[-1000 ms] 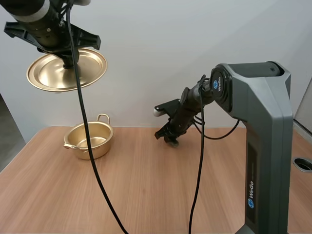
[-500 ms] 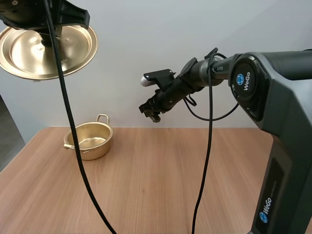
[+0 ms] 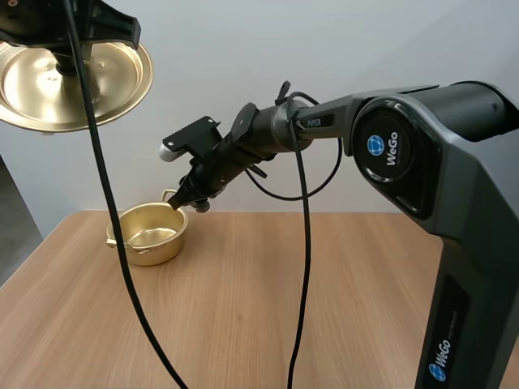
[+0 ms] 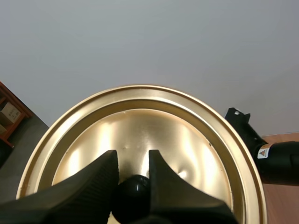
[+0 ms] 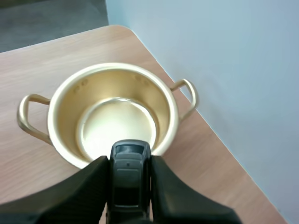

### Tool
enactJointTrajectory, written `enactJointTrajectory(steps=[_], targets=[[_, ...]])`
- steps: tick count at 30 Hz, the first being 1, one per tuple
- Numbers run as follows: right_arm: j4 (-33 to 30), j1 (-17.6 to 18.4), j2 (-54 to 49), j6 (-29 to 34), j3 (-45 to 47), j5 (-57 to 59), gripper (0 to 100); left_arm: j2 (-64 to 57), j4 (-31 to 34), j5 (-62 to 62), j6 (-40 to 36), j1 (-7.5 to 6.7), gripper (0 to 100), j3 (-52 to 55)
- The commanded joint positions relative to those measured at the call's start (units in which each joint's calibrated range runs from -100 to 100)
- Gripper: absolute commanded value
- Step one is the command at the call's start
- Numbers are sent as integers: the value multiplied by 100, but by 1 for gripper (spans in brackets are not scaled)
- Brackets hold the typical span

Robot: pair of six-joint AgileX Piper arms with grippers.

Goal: Open the pot, put the car inside, and close it

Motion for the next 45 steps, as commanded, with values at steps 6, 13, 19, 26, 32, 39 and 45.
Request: enactJointTrajectory(steps=[6,13,19,26,32,39,45], targets=[[-245,217,351,-1,-374,-453,0,-4,143,2,-5,3,0,1],[-173,217,1003,107,-1556,549,0,-4,210,2,-5,3,0,1],[-164,217,1678,322,-2540,1358,0,-4,207,2,-5,55,0,1],[-235,276,2273,465,-3101,1814,0,-57,161,2,-5,167,0,1],[-485,457,2531,478,-3301,1856,0,-148,162,2,-5,167,0,1],[-870,557,2857,627,-3646,1823,0,-204,162,2,-5,176,0,1],[-1483,557,3194,957,-4059,1777,0,-204,162,2,-5,176,0,1]])
